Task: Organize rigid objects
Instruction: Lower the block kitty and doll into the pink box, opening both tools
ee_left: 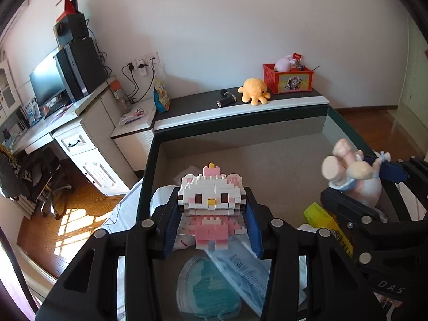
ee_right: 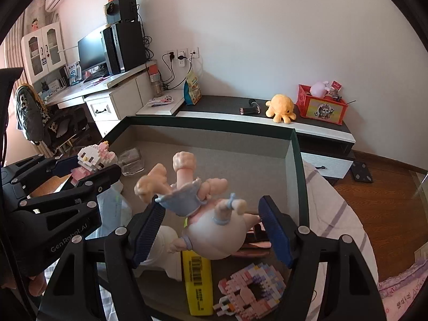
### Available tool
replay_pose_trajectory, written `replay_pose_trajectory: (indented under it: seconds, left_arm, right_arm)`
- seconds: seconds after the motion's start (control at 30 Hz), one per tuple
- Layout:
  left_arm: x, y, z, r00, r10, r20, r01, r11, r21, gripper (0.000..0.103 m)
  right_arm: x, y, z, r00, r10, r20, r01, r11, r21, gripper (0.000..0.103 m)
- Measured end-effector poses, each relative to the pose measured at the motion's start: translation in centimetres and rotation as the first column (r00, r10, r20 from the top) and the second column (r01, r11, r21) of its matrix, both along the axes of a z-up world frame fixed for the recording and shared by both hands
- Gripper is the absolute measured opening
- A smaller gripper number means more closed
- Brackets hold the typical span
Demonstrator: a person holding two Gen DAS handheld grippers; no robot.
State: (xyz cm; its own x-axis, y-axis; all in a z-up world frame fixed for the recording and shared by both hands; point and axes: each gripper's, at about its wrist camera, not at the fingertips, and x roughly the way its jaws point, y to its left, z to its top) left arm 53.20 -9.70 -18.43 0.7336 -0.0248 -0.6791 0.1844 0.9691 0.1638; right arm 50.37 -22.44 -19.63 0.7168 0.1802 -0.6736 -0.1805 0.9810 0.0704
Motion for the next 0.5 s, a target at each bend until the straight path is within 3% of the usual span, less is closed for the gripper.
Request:
replay_pose_trajectory:
  seconds: [0.1, 0.2, 0.27, 0.3, 0.4, 0.5]
  left_arm:
    - [0.5, -0.5, -0.2, 1.0, 0.01, 0.002, -0.01, 1.0, 0.016, 0.045]
    - [0.6, -0.3, -0.3, 1.0, -0.006, 0.016, 0.006, 1.0, -0.012, 0.058]
    - [0.2, 0.1, 0.1, 0.999, 0.027, 0.033, -0.027, 1.0, -0.009, 0.086]
    - [-0.1, 0.6, 0.5, 0.998, 0.04, 0.041, -0.039, 0.999, -0.02, 0.091]
    - [-2.1, 1.4, 1.9, 0.997, 0.013, 0.071, -0.009, 0.998, -0.061, 0.093]
    - [-4.8, 1.7, 3.3, 0.994, -0.001, 0.106, 0.006, 0.999, -0.049, 0.099]
  right_arm:
    - [0.7, 0.0, -0.5, 1.0, -0.012, -0.013, 0.012, 1.0, -0.006, 0.074]
    - [0.7, -0.4, -0.5, 0.999, -0.034, -0.016, 0.034, 0.999, 0.001, 0.076]
    - [0.3, -0.7, -0.2, 0.999, -0.049, -0.007, 0.049, 0.999, 0.002, 0.081]
    - [0.0, -0.9, 0.0, 0.998, -0.061, -0.003, 0.061, 0.998, 0.004, 0.081]
    - [-1.5, -1.5, 1.1, 0.998, -0.06, 0.019, 0.059, 0.998, 0.037, 0.082]
    - [-3.6, -1.5, 3.0, 0.996, -0.063, 0.064, 0.06, 0.997, 0.048, 0.085]
